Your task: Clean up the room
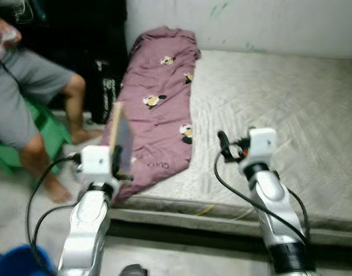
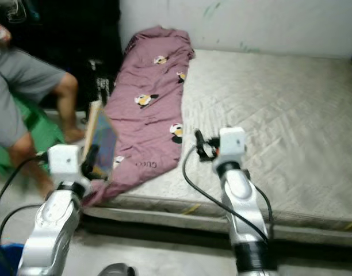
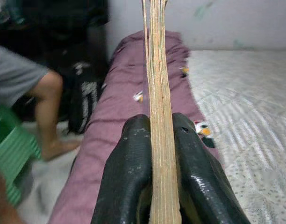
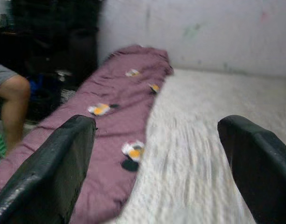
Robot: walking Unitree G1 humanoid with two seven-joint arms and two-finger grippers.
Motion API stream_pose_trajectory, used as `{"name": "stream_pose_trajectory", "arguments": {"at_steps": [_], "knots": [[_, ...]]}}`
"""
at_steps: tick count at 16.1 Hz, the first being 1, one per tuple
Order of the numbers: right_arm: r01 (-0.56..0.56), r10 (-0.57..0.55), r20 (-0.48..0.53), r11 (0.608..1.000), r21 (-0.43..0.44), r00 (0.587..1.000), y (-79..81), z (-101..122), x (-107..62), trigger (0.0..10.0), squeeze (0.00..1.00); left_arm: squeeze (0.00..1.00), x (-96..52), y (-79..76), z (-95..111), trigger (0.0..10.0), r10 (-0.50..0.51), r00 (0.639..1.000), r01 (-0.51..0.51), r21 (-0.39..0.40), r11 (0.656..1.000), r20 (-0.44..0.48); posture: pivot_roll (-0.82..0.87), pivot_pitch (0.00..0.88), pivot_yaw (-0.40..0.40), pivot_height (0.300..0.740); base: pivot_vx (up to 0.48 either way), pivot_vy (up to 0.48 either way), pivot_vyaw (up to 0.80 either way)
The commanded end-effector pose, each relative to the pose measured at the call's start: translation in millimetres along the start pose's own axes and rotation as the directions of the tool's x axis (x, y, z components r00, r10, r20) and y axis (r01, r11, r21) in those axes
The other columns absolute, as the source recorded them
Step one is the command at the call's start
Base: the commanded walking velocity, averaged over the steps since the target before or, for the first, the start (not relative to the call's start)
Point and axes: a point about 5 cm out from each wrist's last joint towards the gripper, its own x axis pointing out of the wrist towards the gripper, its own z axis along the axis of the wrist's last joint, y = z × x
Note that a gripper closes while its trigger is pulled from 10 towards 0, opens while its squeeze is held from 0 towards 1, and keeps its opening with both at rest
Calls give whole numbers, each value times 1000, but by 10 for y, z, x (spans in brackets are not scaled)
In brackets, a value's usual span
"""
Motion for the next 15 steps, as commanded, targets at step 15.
{"name": "stream_pose_trajectory", "arguments": {"at_steps": [15], "knots": [[60, -59, 31, 998, -23, 998, -153, 77, -27, 10000, 0, 0, -4, -82, 32, 10000, -77, 997, 77, -13, 997, 21, -61, 0, 51, 740, 0, 0, -163]]}}
